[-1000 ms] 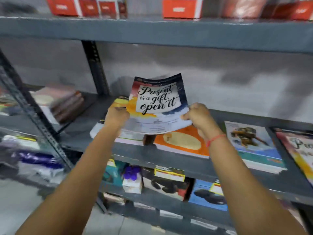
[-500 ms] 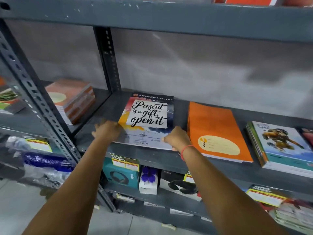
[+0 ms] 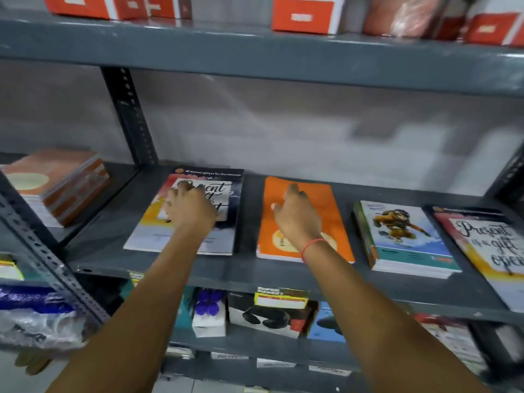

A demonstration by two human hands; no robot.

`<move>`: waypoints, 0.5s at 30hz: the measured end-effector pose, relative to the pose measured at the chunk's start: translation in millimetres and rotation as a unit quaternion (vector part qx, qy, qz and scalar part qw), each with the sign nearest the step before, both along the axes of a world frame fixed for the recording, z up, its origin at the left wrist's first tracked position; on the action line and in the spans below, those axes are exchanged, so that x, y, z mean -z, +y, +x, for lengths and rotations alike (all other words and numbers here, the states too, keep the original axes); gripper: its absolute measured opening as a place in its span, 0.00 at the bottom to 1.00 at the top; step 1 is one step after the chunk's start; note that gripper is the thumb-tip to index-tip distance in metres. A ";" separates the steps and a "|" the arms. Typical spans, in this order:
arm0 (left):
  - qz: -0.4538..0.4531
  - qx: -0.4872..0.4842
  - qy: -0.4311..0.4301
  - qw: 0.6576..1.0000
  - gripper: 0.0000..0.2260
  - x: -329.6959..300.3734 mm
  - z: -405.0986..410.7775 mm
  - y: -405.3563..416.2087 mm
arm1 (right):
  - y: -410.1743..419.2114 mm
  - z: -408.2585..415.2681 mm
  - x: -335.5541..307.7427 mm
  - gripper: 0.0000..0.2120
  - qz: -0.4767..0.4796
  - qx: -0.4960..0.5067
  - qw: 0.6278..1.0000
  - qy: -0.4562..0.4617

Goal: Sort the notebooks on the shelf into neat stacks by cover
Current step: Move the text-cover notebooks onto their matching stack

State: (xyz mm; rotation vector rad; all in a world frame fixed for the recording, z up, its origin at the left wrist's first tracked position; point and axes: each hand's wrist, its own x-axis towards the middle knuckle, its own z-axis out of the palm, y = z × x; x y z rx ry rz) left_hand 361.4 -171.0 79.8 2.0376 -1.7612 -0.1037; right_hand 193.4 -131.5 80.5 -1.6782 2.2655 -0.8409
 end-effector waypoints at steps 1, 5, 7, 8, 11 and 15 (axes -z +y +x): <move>-0.020 0.026 0.006 0.999 0.14 -3.5 -29.1 5.1 | 6.2 -24.5 -2.4 0.18 -0.002 0.018 1.000 -0.001; -0.072 0.120 0.025 0.990 0.14 -11.5 -143.2 31.0 | 31.7 -124.9 -2.4 0.14 -0.008 0.094 0.996 -0.004; -0.077 0.195 0.030 0.977 0.13 -9.8 -212.1 48.9 | 52.4 -186.5 -0.2 0.14 -0.004 0.132 0.991 -0.013; -0.066 0.234 0.057 0.968 0.13 -7.9 -245.1 58.8 | 64.1 -215.6 2.3 0.14 -0.003 0.154 0.988 -0.022; 0.031 0.314 0.169 0.934 0.12 -0.1 -332.6 94.3 | 103.9 -295.9 9.8 0.14 -0.009 0.205 0.978 -0.049; 0.203 0.357 0.248 0.877 0.10 25.8 -418.0 137.6 | 153.9 -386.2 27.8 0.17 0.076 0.266 0.960 -0.034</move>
